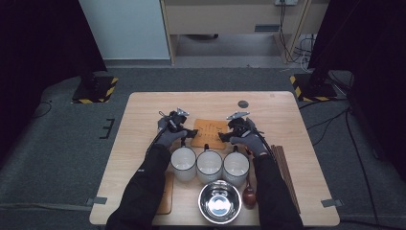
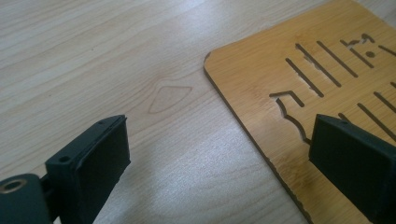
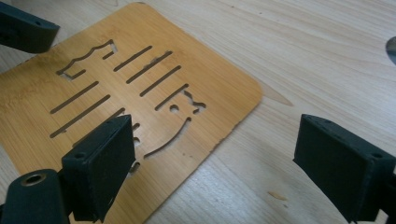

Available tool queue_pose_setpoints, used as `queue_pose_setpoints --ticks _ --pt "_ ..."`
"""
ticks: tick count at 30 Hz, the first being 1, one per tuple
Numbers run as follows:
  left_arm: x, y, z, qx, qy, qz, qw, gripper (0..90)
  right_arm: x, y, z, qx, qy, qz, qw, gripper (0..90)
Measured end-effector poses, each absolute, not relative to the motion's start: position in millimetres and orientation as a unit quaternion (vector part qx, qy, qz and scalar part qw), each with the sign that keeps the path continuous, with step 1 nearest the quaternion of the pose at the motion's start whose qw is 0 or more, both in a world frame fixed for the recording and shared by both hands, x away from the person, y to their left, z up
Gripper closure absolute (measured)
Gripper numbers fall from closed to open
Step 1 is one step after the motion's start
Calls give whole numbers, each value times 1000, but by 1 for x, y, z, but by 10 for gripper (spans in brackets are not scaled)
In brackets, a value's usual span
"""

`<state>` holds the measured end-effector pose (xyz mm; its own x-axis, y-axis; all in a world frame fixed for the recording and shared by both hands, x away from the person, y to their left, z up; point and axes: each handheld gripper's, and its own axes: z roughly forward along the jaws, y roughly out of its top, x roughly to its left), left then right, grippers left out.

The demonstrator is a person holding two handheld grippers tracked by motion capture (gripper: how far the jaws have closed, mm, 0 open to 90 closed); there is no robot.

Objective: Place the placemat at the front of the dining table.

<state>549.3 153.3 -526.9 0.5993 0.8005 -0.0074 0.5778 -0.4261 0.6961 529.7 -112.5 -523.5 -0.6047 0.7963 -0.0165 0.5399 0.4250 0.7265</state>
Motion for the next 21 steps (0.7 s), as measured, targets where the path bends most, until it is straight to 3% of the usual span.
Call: queue_pose_setpoints --ticks 21 --pt "551 147 -538 837 383 172 351 8 533 -109 -532 396 839 322 188 93"
